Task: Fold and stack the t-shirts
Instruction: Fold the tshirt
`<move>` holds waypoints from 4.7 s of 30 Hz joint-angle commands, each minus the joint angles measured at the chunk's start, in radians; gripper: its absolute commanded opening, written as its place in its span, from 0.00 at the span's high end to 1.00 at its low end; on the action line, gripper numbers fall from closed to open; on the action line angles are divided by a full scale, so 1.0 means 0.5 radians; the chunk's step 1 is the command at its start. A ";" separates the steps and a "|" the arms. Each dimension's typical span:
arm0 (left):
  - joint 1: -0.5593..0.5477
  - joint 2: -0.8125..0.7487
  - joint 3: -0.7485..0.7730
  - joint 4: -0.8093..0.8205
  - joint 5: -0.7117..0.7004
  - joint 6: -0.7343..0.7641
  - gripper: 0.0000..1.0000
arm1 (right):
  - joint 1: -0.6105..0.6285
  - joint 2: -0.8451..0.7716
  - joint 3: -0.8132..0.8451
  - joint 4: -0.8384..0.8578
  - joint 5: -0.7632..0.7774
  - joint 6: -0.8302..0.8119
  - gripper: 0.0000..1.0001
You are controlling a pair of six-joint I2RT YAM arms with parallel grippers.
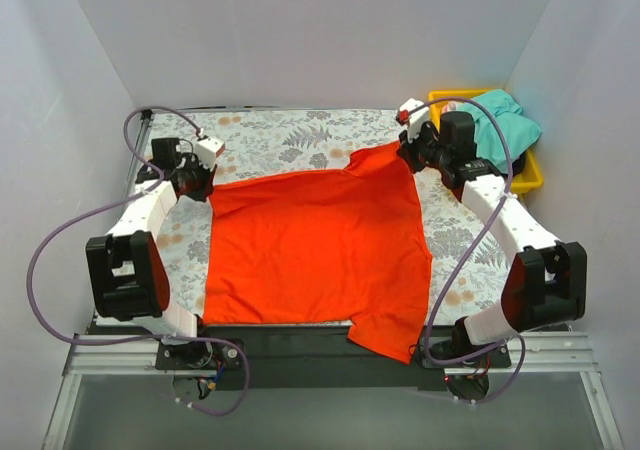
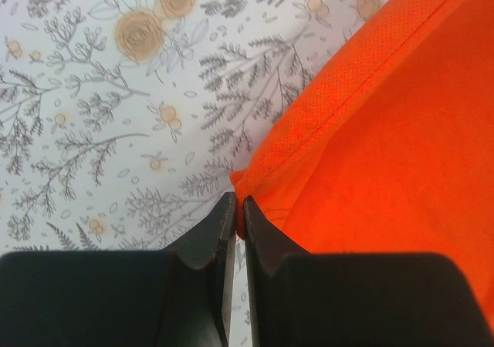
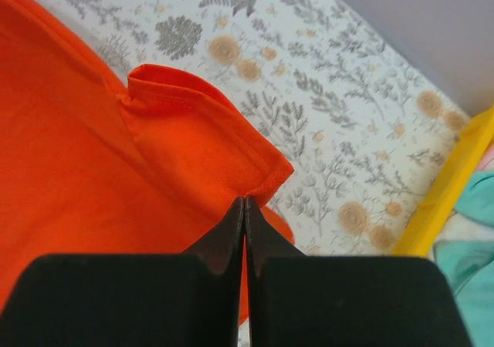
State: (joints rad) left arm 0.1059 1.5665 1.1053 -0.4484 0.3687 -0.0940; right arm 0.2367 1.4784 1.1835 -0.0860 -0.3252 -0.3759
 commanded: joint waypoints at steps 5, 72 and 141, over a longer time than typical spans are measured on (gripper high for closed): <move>0.018 -0.313 -0.222 -0.143 0.033 0.271 0.94 | 0.002 -0.266 -0.262 -0.122 -0.055 -0.049 0.99; 0.024 -0.403 -0.164 -0.564 0.152 0.507 0.40 | 0.060 -0.733 -0.524 -1.043 -0.129 -0.310 0.15; 0.015 0.159 0.170 -0.741 0.410 -0.057 0.43 | 0.465 0.614 0.091 -1.509 0.114 -0.187 0.88</move>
State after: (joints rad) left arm 0.1101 1.6501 1.1591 -0.8074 0.5465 -0.1242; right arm 0.4351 1.8030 1.2598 -0.8322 -0.3164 -0.4698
